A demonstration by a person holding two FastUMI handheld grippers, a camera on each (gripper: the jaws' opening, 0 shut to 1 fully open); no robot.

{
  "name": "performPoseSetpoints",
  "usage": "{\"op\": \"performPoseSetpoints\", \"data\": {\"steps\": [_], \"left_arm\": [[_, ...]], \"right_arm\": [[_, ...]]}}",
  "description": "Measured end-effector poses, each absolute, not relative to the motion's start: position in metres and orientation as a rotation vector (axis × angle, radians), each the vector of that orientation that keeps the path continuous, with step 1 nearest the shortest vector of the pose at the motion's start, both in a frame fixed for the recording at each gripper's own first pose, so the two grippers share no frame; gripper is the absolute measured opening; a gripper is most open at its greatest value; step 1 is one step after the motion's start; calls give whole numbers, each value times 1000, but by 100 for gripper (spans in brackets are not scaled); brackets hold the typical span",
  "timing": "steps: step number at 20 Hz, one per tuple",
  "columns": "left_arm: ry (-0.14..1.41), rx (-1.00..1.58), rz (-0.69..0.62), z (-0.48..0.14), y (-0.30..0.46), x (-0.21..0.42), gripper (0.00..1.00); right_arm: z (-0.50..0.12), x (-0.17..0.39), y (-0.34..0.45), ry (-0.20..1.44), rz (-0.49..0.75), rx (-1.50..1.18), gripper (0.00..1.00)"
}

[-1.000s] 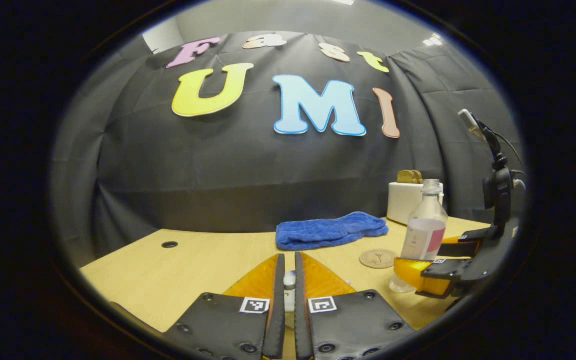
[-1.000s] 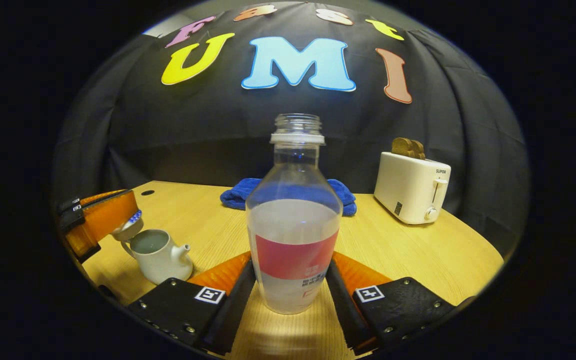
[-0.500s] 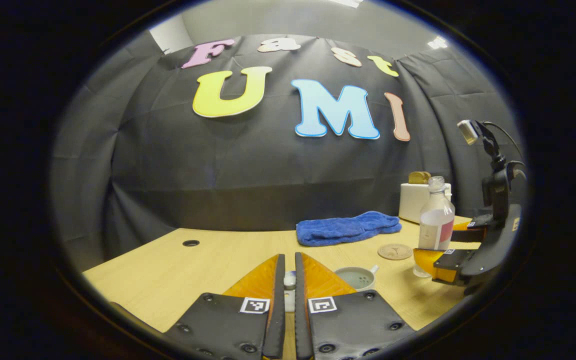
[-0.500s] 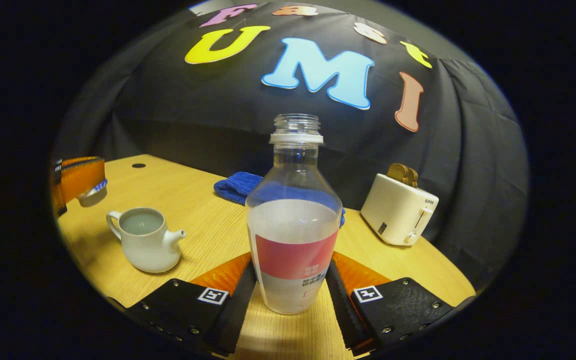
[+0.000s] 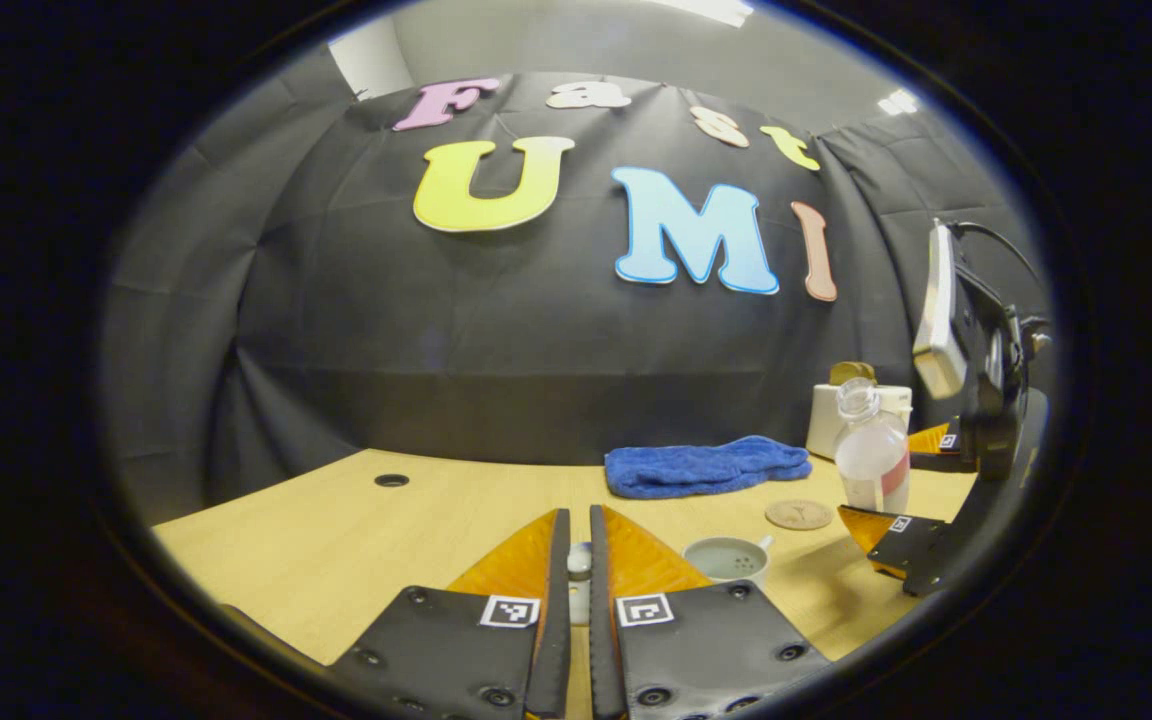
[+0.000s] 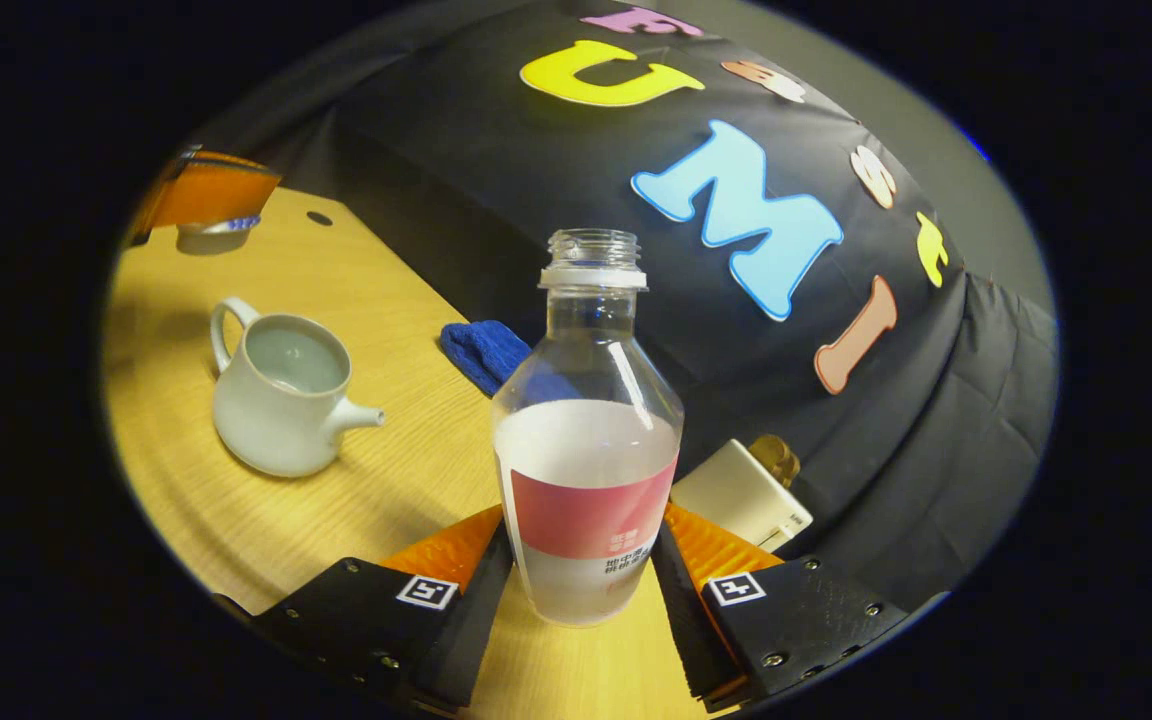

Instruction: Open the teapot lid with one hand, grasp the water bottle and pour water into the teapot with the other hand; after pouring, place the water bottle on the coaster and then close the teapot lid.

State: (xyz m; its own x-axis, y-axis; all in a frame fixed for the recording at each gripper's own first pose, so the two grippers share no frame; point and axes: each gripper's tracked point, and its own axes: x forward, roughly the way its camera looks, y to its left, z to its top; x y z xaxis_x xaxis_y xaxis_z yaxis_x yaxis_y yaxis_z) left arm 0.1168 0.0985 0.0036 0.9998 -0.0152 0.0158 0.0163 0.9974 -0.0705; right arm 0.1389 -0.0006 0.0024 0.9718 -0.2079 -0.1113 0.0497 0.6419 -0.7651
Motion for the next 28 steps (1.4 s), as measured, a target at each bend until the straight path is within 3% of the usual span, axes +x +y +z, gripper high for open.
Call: {"op": "performPoseSetpoints", "data": {"steps": [9, 28], "left_arm": [[11, -75, 22, -8, 107, 120, 14], [4, -122, 101, -10, 133, 121, 14]], "right_arm": [[17, 144, -1, 122, -160, -1243, 76], [29, 142, 16, -22, -109, -1752, 76]]}}
